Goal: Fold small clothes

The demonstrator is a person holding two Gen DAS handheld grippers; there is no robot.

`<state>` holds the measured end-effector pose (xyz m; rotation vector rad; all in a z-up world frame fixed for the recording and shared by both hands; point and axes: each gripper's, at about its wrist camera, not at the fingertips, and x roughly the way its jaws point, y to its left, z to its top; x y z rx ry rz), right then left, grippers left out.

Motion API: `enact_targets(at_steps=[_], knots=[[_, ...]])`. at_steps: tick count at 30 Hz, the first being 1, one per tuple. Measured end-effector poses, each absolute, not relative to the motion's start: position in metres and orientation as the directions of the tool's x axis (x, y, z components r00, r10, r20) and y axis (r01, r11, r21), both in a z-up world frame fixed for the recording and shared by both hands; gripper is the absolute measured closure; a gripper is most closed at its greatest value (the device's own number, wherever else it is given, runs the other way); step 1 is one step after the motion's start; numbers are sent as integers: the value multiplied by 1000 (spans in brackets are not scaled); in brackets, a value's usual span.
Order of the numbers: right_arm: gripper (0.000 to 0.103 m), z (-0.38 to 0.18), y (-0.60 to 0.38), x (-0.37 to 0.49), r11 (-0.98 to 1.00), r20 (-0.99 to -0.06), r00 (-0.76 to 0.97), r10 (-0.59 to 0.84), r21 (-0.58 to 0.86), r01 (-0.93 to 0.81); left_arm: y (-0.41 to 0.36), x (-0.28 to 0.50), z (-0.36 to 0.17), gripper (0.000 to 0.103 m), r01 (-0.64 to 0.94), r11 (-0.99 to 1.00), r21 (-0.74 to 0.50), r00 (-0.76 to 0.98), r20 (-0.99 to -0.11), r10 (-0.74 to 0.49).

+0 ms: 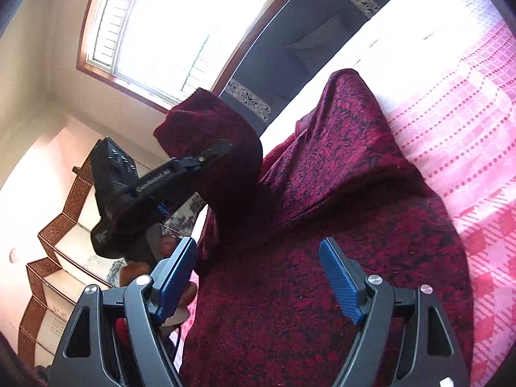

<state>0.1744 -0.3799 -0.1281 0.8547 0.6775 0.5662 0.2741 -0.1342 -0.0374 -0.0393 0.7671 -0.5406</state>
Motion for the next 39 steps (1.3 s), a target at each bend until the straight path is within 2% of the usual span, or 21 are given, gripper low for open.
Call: enact_targets(at_steps=[3,5,6,8,10,11,13,15,20,25,28,29,30,31,32,35,39], knots=[[26,-129,-392,172,522,-290,669,684,836,-171,-157,280,-54,81,466,870,-157,563,-706,-430],[26,-128,-400,170,516,-284,677,679,840,-165,-160,271,-54,53,484,865,-133,563,-710,-424],[26,-126,-403,170,514,-283,680,676,843,-161,-162,263,-50,47,493,861,-125,582,-688,-433],[26,-121,-407,173,504,-276,684,676,849,-156,-153,242,-37,26,495,860,-125,634,-624,-456],[23,-116,-412,179,499,-278,676,682,853,-152,-131,226,-24,14,481,862,-161,672,-564,-480],[22,-113,-413,183,496,-282,667,689,856,-150,-115,221,-18,11,470,864,-181,686,-541,-486],[20,-105,-411,197,485,-285,646,708,861,-152,-83,213,-13,10,417,888,-194,723,-521,-453],[18,-100,-410,214,528,-345,631,695,841,-121,-49,210,-17,9,333,924,-190,751,-539,-382],[18,-97,-409,259,622,-465,589,661,778,-84,35,213,-58,9,136,954,-267,761,-588,-273],[19,-116,-398,297,712,-587,528,614,700,-50,90,209,-99,9,6,858,-514,766,-549,-334],[22,-127,-386,307,727,-608,506,612,684,-56,90,205,-98,9,5,868,-497,780,-541,-314],[26,-125,-383,306,726,-597,514,616,684,-75,88,204,-97,9,6,876,-482,780,-546,-306],[48,-122,-378,306,725,-587,517,623,681,-101,83,205,-96,9,6,885,-466,779,-553,-296],[85,-121,-373,308,744,-606,510,611,659,-108,81,206,-95,9,3,891,-454,778,-558,-287],[95,-120,-370,308,765,-628,507,590,635,-104,80,205,-94,9,1,895,-447,780,-559,-280],[94,-114,-370,305,778,-613,551,566,619,-110,80,201,-92,9,-20,897,-442,794,-552,-255],[96,-83,-393,296,784,-535,665,521,608,-125,86,197,-91,9,-36,885,-463,802,-543,-251]])
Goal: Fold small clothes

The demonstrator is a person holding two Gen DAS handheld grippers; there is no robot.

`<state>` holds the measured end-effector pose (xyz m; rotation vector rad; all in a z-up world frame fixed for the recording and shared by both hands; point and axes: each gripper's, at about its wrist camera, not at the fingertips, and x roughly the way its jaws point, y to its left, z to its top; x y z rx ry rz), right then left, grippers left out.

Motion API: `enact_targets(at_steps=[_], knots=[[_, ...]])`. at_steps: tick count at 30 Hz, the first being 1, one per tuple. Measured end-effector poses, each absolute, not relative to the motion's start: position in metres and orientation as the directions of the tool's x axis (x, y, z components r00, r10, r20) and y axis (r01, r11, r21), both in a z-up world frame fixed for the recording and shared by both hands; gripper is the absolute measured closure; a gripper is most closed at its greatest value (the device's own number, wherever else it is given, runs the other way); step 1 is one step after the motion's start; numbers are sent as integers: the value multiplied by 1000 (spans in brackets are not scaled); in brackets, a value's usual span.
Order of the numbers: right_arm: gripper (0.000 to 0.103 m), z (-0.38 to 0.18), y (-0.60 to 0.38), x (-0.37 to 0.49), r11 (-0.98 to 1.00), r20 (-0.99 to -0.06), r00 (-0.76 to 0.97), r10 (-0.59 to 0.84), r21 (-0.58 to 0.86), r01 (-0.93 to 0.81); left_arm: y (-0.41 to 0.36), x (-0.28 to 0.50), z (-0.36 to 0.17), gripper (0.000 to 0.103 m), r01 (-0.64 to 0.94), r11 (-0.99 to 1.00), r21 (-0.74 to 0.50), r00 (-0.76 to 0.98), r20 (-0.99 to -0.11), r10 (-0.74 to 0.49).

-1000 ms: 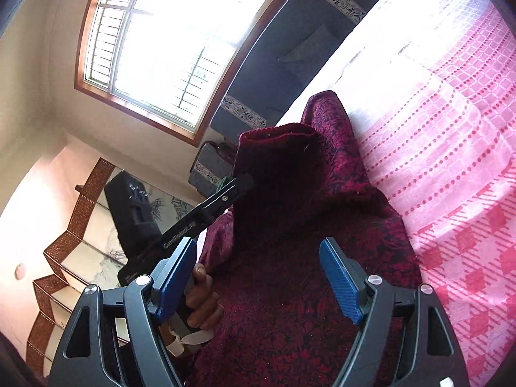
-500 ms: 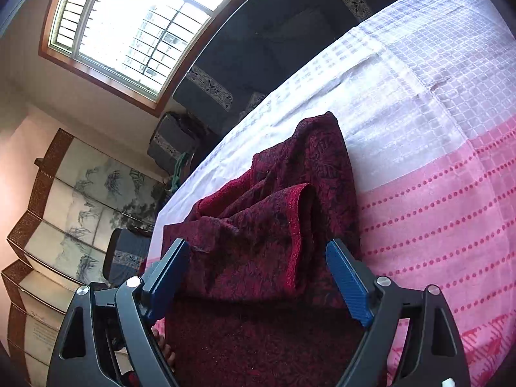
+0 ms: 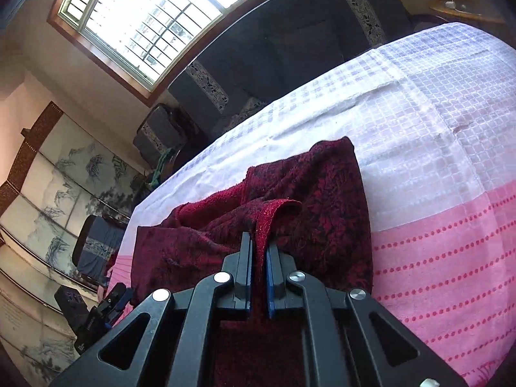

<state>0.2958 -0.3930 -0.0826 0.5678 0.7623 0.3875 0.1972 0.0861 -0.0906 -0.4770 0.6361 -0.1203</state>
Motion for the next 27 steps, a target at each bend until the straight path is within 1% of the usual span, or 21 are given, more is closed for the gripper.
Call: enact_targets(at_steps=[2,5,6,11,15,19,20,21,22,23,24,26,27], knots=[[95,-82,-401,300,791,-540,672,506,601,-113,86,200,-93,9,-45,886,-461,790,-560,-251],[96,-102,-398,310,828,-613,635,471,555,-79,85,204,-96,9,-52,889,-456,776,-578,-251],[96,-109,-398,312,827,-621,624,474,558,-73,85,204,-98,9,-64,890,-450,772,-588,-242],[95,-135,-399,315,824,-635,615,468,566,-43,86,208,-101,9,-92,889,-449,760,-608,-229],[97,-139,-401,315,825,-640,616,460,564,-30,83,211,-101,9,-101,898,-429,753,-623,-213],[97,-138,-398,318,832,-652,606,455,554,-29,81,214,-100,9,-107,905,-412,747,-634,-200],[95,-137,-400,318,823,-649,599,468,568,-27,79,215,-100,9,-108,908,-404,742,-641,-197],[91,-134,-404,315,810,-642,597,481,587,-21,78,217,-100,9,-108,912,-396,737,-647,-194],[84,-128,-408,307,796,-625,612,485,605,-13,77,218,-100,9,-101,915,-390,735,-650,-195],[83,-118,-413,294,786,-597,642,481,619,-13,75,217,-98,9,-85,920,-383,732,-650,-203],[81,-106,-418,278,779,-568,668,481,626,-29,74,215,-96,9,-66,926,-371,726,-655,-211],[73,-84,-422,241,777,-526,685,504,622,-95,73,202,-85,9,-41,940,-340,721,-661,-208],[62,-76,-423,220,784,-517,685,513,607,-129,75,189,-79,9,-24,941,-336,732,-648,-212]])
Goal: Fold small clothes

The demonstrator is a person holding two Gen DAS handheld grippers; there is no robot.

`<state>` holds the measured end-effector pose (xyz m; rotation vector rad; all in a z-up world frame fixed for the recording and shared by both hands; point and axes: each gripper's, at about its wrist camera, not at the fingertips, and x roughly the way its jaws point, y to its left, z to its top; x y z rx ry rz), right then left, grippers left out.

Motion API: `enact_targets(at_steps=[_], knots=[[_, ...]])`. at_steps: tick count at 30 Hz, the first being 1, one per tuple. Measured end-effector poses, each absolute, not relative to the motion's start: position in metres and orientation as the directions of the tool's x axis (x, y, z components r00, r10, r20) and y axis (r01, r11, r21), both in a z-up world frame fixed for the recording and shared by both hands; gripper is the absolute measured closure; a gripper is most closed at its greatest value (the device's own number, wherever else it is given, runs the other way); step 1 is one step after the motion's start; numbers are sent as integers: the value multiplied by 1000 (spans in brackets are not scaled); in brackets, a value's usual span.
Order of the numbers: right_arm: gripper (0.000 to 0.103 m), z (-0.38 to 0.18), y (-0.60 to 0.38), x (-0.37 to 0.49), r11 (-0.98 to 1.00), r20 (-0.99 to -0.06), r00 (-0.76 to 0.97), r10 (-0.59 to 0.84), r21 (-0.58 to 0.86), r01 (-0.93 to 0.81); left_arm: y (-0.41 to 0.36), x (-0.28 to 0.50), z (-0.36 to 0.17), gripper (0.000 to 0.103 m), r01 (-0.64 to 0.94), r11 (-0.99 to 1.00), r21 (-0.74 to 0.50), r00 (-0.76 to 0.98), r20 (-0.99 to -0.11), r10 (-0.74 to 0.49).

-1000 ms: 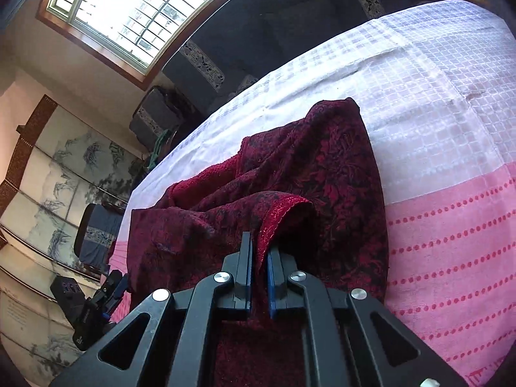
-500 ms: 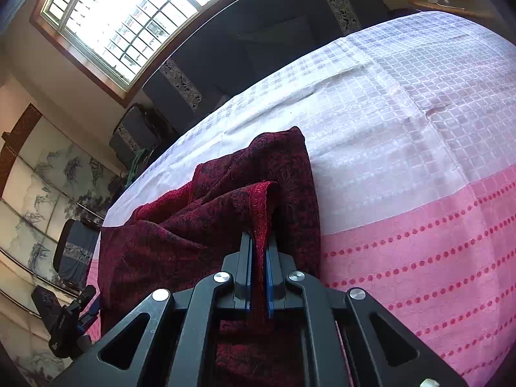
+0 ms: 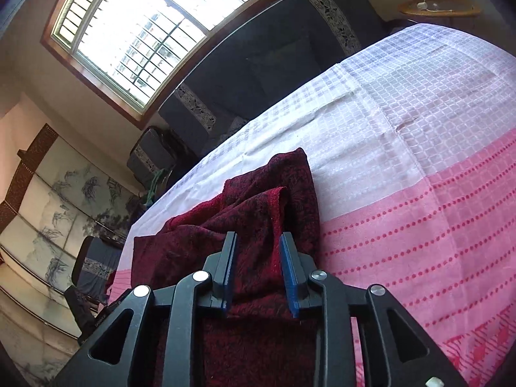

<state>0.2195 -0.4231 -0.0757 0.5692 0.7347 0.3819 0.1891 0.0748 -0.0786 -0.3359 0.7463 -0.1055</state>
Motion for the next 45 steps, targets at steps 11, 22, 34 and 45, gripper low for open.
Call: enact_targets(at_steps=[11,22,34,45], knots=[[24,-94,-437,1,820,-523,675,519,528,-221,116,46,-56,9,98,941,-324,712,-637,-294],[24,-147,-425,-35,793,-525,676,518,592,-148,130,-41,-80,9,113,924,-366,628,-694,-352],[24,-157,-424,-46,673,-439,635,636,718,-178,108,-100,-102,9,198,845,-497,499,-691,-524],[33,-163,-429,-45,592,-422,626,656,802,-79,150,-98,-130,9,132,486,-864,466,-379,-799]])
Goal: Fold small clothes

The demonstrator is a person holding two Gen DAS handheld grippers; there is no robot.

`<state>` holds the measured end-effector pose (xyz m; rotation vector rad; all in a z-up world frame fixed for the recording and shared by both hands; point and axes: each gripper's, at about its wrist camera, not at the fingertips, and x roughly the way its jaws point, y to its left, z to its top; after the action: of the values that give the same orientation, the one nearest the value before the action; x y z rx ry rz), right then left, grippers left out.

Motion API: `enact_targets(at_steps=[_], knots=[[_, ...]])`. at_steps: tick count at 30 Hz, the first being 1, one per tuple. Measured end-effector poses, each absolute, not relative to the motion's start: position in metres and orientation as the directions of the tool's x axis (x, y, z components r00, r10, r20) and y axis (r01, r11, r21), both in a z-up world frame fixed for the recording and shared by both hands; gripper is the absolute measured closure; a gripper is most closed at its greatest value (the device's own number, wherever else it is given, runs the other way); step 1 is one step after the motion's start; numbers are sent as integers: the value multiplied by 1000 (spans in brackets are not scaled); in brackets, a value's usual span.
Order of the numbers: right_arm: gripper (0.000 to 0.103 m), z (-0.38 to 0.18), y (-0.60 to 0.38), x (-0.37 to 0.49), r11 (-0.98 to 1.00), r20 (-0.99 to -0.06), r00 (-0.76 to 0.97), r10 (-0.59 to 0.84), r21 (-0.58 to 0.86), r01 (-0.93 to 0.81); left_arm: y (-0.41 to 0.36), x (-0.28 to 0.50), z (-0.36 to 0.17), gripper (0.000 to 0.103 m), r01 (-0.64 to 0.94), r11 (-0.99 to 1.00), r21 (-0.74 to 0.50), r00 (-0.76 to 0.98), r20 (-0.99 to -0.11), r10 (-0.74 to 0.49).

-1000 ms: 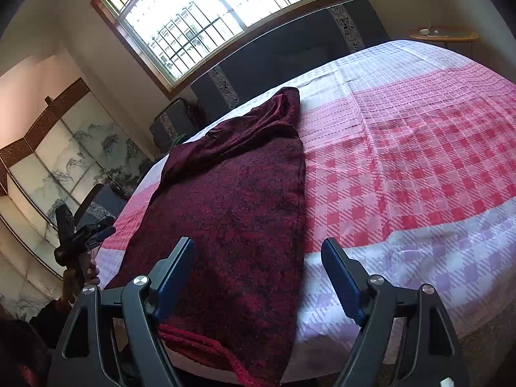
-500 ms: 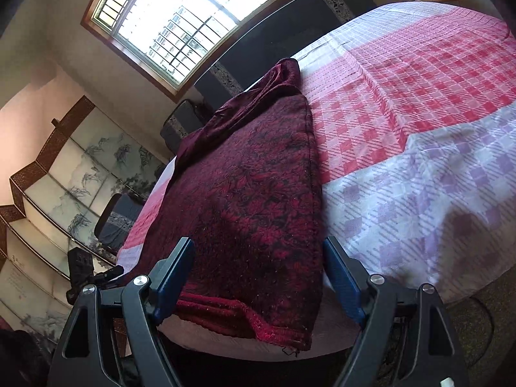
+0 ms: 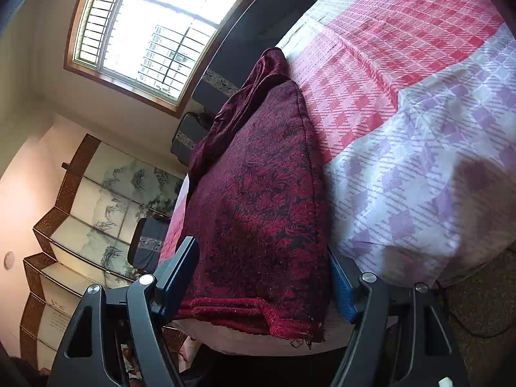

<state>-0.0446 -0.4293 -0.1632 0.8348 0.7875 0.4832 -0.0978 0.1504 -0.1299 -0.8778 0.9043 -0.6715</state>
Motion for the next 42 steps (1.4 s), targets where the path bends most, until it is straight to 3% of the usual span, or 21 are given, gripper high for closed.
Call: enact_targets(at_steps=[2,4,6,8,9,14,16,18,22,26,30,34,37,42], knots=[[33,-161,-427,-45,611,-439,624,647,787,-81,155,-101,-128,20,120,515,-849,507,-393,-767],[41,-160,-427,-47,643,-472,622,625,763,-68,157,-105,-121,33,111,598,-794,556,-448,-699],[67,-161,-432,-52,669,-496,625,602,741,-56,160,-108,-119,38,105,608,-787,579,-449,-681],[70,-161,-441,-61,680,-502,650,571,733,-30,161,-110,-117,50,97,649,-754,601,-476,-642],[70,-161,-448,-67,678,-500,666,554,735,-13,160,-112,-116,51,95,672,-735,605,-493,-625],[67,-145,-460,-96,722,-484,715,505,691,-42,158,-117,-116,51,129,683,-719,597,-494,-632],[40,-138,-457,-107,729,-457,726,513,679,-87,154,-117,-113,51,138,699,-701,595,-506,-624],[34,-131,-447,-116,785,-484,729,485,608,-118,153,-114,-114,48,138,692,-708,584,-507,-635],[34,-131,-418,-124,926,-613,718,330,357,-121,153,-107,-122,47,105,675,-731,554,-520,-650],[36,-140,-400,-122,974,-652,727,216,191,-118,152,-108,-124,47,100,662,-743,545,-515,-661],[43,-141,-391,-114,983,-637,750,180,150,-108,146,-108,-119,45,131,666,-734,540,-510,-669],[68,-146,-381,-104,992,-671,731,124,82,-93,139,-106,-120,40,150,678,-720,516,-528,-675],[69,-137,-377,-121,977,-617,757,214,131,-170,142,-109,-119,40,152,676,-721,530,-518,-671],[70,-140,-383,-128,993,-637,762,118,54,-109,144,-110,-119,37,148,670,-727,535,-511,-673]])
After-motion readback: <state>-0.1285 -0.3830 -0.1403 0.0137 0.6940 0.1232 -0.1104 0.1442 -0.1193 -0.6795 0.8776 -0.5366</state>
